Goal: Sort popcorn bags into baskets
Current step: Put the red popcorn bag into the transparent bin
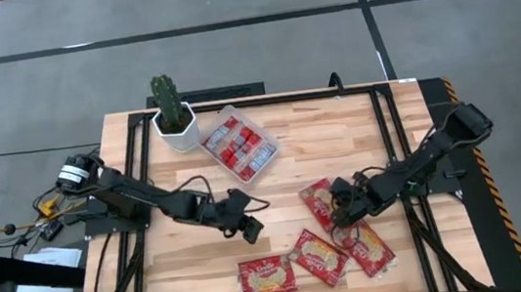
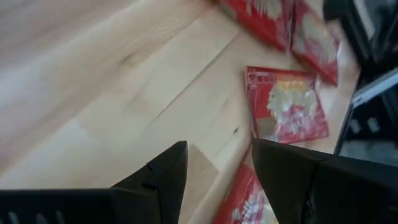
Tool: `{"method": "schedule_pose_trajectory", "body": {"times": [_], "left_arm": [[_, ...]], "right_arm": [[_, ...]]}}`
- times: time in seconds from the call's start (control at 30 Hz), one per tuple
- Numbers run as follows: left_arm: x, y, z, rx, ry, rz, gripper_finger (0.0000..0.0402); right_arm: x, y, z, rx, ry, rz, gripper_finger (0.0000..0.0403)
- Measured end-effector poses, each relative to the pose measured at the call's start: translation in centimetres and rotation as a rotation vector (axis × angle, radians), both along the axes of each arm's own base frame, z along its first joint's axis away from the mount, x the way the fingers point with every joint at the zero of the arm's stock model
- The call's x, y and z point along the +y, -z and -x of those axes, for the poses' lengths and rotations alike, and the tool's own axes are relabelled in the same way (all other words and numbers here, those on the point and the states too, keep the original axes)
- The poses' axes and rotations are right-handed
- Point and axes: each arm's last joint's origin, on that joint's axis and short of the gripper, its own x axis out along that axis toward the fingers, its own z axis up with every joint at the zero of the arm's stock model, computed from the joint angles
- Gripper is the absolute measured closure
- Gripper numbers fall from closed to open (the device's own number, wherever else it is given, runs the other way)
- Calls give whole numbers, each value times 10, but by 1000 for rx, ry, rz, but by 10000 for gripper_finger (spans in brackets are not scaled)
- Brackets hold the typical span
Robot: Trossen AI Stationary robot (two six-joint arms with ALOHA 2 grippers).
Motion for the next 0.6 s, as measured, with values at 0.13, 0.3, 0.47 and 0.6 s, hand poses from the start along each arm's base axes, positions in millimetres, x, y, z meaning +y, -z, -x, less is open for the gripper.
{"method": "schedule_pose_trajectory", "body": {"times": [0.13,0.3,0.47,0.6], "left_arm": [[3,23,14,-25,-132,42,233],[11,43,27,-3,-204,88,226],[14,52,34,-2,-249,126,205],[12,54,36,-1,-275,144,191]], "right_arm": [[5,5,-20,-24,-31,-3,382],[4,-6,-56,-25,-143,23,391],[-5,-10,-104,-65,-239,50,384],[-7,-27,-133,-88,-322,101,382]]}}
